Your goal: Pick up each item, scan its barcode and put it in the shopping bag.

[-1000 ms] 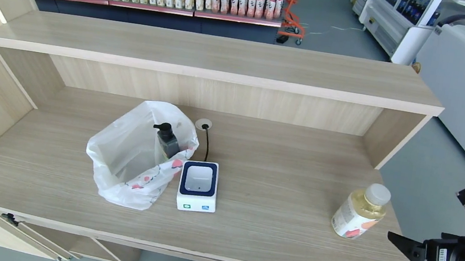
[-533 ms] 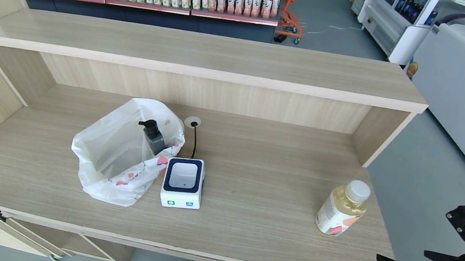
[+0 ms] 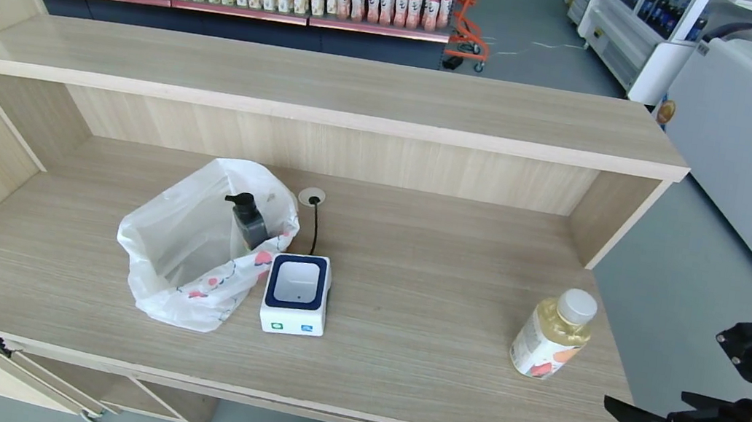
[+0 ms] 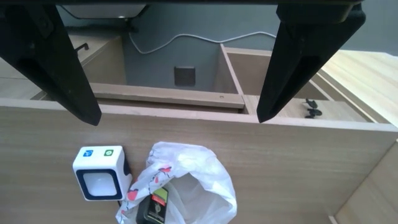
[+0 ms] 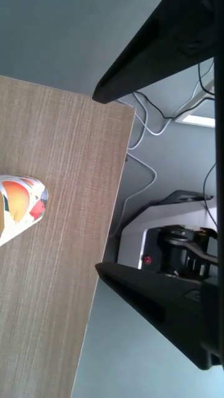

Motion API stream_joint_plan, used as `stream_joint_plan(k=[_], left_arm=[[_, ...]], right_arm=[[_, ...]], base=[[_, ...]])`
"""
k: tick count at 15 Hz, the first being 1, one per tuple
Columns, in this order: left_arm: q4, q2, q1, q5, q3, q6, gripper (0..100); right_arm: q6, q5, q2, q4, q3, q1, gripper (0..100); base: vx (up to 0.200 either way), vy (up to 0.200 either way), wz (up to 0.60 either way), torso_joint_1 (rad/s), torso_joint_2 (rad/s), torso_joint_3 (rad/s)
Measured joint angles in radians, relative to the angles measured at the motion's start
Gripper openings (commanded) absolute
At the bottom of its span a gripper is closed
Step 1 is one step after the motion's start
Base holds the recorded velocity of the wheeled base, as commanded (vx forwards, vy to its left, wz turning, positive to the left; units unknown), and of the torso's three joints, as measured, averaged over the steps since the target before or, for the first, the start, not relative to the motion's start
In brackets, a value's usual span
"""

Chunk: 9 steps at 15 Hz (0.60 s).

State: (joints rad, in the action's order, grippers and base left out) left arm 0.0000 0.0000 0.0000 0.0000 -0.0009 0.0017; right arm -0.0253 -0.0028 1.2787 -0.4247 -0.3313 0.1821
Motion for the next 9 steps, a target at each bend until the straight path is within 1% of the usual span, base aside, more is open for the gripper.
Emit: stream_joint_plan(k=[2, 9], left_arm=[[0.0, 0.0, 0.0, 0.0, 0.0, 0.0, 100], [0.0, 0.0, 0.0, 0.0, 0.0, 0.0, 100]], right_arm=[[-0.002, -0.01, 0.044, -0.107, 0.021, 0.003, 100], [-0.016, -0.021, 0.258, -0.527, 0.169, 0.055, 100]], base=[[0.0, 0.0, 0.0, 0.0, 0.0, 0.0], [0.0, 0.0, 0.0, 0.0, 0.0, 0.0]])
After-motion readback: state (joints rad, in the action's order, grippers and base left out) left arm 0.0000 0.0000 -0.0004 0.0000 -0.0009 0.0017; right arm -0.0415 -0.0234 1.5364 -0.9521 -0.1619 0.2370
